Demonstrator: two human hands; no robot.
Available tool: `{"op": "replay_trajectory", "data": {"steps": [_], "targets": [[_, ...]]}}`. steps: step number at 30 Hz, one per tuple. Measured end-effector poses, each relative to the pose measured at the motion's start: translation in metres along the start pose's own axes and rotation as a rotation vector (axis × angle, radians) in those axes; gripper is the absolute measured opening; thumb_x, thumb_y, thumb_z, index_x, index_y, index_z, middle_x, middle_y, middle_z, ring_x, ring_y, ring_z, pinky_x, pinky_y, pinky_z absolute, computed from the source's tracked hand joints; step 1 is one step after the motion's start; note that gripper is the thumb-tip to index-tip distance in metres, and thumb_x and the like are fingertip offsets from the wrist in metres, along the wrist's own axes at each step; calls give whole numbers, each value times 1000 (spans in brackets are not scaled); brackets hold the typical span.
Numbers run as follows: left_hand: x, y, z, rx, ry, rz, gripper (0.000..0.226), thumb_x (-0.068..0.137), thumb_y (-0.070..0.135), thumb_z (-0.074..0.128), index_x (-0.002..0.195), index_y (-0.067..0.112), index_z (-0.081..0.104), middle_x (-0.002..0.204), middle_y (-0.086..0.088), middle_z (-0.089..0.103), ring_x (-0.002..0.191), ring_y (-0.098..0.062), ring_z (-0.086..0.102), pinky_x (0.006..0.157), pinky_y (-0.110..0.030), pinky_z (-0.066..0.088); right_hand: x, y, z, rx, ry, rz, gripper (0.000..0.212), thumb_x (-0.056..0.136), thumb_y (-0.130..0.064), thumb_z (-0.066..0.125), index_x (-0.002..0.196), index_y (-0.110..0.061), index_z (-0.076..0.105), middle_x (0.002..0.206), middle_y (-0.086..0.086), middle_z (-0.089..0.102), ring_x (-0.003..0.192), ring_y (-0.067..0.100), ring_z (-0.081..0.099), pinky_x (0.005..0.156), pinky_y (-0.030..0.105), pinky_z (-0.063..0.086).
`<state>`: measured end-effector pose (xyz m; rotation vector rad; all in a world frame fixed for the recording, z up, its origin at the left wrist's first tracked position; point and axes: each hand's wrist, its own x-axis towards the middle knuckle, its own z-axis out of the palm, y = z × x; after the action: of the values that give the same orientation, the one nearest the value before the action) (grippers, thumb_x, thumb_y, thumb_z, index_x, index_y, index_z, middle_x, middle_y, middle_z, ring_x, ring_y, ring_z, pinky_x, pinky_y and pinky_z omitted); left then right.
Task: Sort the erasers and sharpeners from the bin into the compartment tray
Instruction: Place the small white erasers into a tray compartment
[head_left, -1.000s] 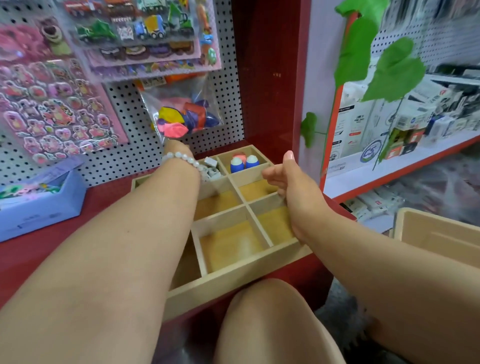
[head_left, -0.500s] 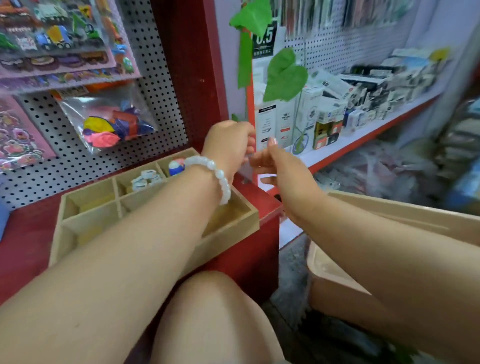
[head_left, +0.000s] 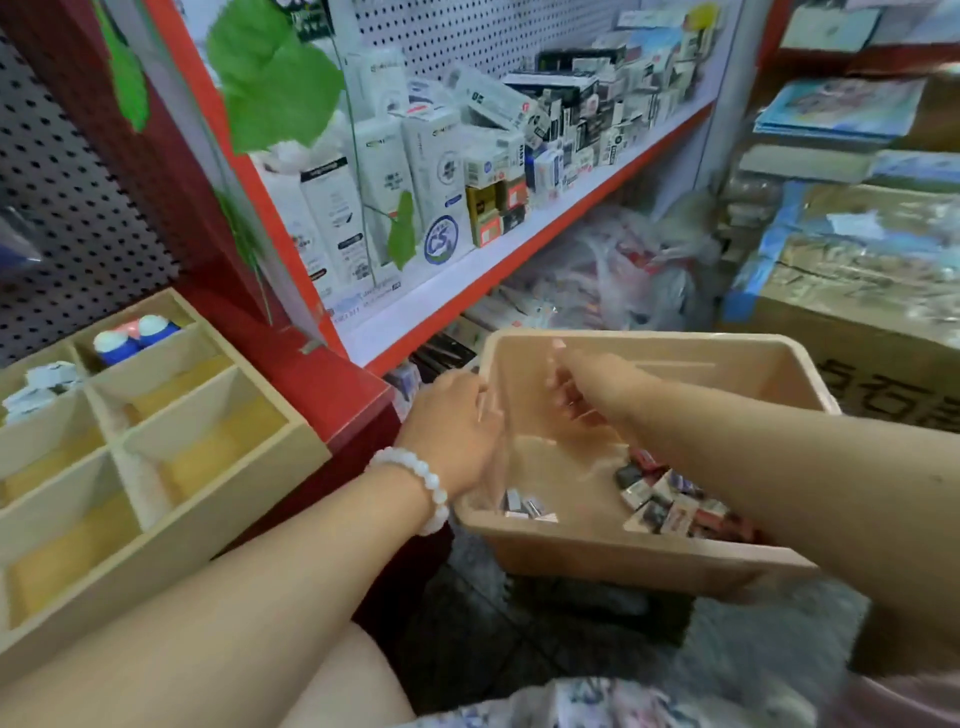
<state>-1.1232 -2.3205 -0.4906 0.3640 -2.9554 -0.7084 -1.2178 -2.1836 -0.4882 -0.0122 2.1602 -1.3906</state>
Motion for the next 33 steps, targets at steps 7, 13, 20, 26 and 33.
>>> {"op": "replay_trajectory", "data": {"steps": [7,13,20,26,33], "targets": [[11,-12,30,93,-26,100,57,97,28,42,149,14,25,159,1,13,146,-18,11,119,-35,10,38,64,8,-200,-201,280,59,94,-62,29,101,-11,58,86,10,58,75,22,55,65,32,50],[8,-10,31,-39,44,95,58,91,31,36,146,14,34,157,2,21,144,-9,14,114,-19,7,54,84,27,-180,-385,555,78,87,-74,20,131,-17,48,127,14,49,109,33,51,90,57,45],[9,-10,33,-118,70,87,60,83,31,36,140,14,43,153,6,28,127,12,15,99,6,1,63,94,50,-154,-532,563,77,84,-76,18,136,-26,44,134,9,48,113,33,48,92,63,43],[9,-10,34,-143,77,59,56,85,33,39,138,16,47,151,7,31,122,17,16,96,9,2,60,96,58,-210,-531,547,80,84,-76,15,139,-23,40,134,17,49,101,37,55,86,53,48],[10,-9,34,-146,74,48,55,85,34,38,137,17,47,151,9,30,123,16,16,96,8,2,55,99,72,-174,-516,588,80,88,-73,12,114,-11,55,97,16,64,76,30,62,81,48,53]]}}
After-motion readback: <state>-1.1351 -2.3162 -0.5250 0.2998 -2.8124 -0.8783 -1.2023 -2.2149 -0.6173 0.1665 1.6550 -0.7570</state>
